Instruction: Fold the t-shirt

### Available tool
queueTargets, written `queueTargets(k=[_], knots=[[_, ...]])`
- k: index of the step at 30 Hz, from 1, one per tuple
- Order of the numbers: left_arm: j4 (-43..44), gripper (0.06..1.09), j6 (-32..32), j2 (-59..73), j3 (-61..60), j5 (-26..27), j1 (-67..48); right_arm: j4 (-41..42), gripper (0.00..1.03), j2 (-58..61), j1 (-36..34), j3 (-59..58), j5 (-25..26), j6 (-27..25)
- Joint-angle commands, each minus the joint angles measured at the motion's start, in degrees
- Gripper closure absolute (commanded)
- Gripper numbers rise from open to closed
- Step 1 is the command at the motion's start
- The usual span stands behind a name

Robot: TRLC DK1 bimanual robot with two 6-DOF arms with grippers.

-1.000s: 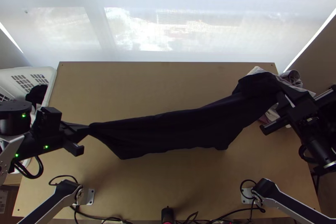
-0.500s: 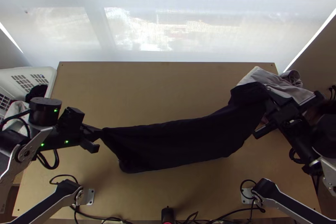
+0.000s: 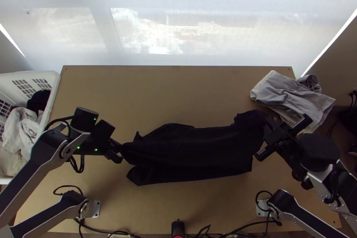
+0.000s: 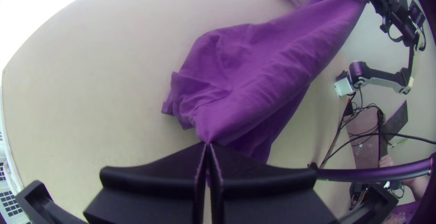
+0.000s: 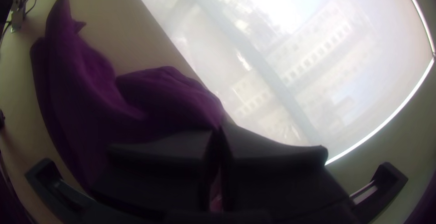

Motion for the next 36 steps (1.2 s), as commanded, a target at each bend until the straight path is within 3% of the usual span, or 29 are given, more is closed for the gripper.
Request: queueTargets(k=[1,6,12,18,26,36], knots=[[3.08,1.05,1.82,0.98,-7.73,-1.21,-2.50,-2.54,1.00,-7.47,0.02,-10.66,-0.18,-1.11],[5.63,1.05,1.21,1.42,-9.23,-3.05,-3.56,-1.93,1.00,-8.26,-0.06,-12.86,-0.18,-0.76],[9.94,1.05,2.00,5.46,-2.64,-4.46,2.59,7.30,1.00,-1.14,-1.03,-10.31,-0.18,-1.73],[17.15,1.05,1.65,13.28,9.84,-7.10,11.47,20.05,1.00,10.38,-10.70,-5.30,-5.72,-3.84],[23.39,1.05,1.21,25.41,28.92,-11.23,16.22,30.59,1.00,29.27,-19.58,9.46,-9.94,-3.58],[31.82,1.05,0.86,35.87,47.90,-18.87,16.30,33.23,1.00,48.78,-23.79,31.52,-10.47,-3.31]])
